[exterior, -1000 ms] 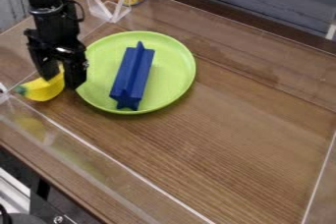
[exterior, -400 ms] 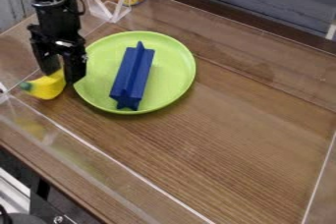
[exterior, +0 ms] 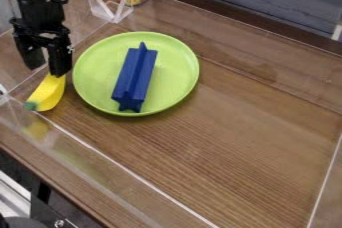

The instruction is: Remove the banana from inside the green plate and put it on the table

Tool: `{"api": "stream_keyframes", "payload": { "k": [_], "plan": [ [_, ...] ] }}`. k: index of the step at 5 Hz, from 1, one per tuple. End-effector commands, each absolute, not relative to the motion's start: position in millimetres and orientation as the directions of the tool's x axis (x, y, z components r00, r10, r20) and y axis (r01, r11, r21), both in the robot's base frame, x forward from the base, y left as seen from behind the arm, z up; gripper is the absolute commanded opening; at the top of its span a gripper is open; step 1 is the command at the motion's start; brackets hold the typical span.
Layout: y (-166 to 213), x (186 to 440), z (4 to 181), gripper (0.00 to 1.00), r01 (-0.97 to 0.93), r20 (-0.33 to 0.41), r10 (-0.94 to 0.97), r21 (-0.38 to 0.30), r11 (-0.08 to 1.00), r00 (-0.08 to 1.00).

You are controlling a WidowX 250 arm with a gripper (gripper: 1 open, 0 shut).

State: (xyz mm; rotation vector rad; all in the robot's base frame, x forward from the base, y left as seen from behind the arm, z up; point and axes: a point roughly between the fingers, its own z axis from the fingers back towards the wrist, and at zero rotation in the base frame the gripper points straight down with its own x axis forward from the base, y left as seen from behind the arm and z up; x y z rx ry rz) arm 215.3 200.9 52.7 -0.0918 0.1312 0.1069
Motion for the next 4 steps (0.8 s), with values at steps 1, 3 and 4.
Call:
{"api": "stream_keyframes", "payload": {
  "k": [1,3,4],
  "plan": [
    [200,226,80.9,1.00,-0.131,-0.071,0.128,-0.040,0.991,0.989],
    [177,232,80.9,1.00,0.037,-0.065,-0.039,-0.042,0.998,0.997],
    [178,239,91.5,1.00,0.041,-0.060,-0.044,-0.038,0.998,0.997]
  ]
}}
